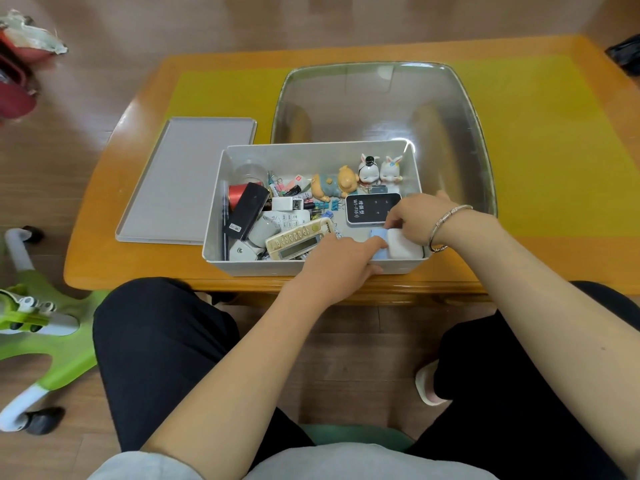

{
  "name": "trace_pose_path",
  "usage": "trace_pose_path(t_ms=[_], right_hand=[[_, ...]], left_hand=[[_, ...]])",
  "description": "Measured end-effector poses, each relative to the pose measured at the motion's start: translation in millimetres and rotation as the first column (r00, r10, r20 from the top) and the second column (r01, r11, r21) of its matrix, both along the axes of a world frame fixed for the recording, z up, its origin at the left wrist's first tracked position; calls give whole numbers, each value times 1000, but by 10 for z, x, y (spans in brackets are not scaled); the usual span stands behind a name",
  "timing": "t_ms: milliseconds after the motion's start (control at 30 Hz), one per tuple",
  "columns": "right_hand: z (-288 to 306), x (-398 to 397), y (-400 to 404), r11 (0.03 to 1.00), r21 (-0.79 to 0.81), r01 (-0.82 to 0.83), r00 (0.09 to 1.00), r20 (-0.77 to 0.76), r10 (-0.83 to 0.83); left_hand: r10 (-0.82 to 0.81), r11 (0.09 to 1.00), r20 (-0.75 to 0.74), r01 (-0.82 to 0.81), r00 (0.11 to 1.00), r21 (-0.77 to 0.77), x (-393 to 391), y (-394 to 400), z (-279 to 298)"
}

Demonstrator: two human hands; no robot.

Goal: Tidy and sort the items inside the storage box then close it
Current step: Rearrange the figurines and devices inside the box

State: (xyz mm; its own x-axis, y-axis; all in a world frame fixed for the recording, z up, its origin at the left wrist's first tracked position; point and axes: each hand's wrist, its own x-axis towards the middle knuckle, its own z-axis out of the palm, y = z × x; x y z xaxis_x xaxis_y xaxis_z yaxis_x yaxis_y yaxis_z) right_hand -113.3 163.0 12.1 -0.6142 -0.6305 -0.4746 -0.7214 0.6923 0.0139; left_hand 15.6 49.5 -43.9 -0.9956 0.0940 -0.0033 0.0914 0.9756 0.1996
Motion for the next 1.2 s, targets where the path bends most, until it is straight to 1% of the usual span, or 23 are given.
trace_pose_path(t_ms=[200,400,533,600,700,800,933,1033,1100,1167,1200], right_hand=[[-25,13,15,1000,2,-12,1000,-21,13],[-27,34,25,1000,-26,18,1000,-9,-18],[-5,58,52,1000,-9,24,1000,1,-24],[-2,74,56,1000,-17,18,1000,2,-18],[7,76,71,997,-73,24,1000,-14,-25],[7,81,73,992,-121,38,996,-71,-47],[-7,132,21,989,-146,27,988,-145,-49],[2,168,-33,981,-190,36,983,-172,-69],[0,193,-61,966,-255,29,970,-227,-89],[10,209,-86,932,-360,41,939,-305,-159],[20,211,-103,910,-410,56,926,-320,-201]], left_hand=[[1,1000,24,-2,1000,4,-1,-3,-2],[-16,1000,19,17,1000,-10,0,-12,40],[0,1000,70,-1,998,10,-7,-10,41],[4,1000,71,-5,997,8,-10,-7,43],[15,1000,35,-15,999,-11,6,9,48],[21,999,11,-21,1000,-42,11,18,46],[18,998,59,-15,998,-57,-4,14,70],[40,998,54,-38,998,-47,29,-11,101],[83,996,35,-82,996,-17,101,-55,135],[147,989,-21,-146,989,27,202,-126,172],[184,982,-54,-181,982,54,253,-173,190]])
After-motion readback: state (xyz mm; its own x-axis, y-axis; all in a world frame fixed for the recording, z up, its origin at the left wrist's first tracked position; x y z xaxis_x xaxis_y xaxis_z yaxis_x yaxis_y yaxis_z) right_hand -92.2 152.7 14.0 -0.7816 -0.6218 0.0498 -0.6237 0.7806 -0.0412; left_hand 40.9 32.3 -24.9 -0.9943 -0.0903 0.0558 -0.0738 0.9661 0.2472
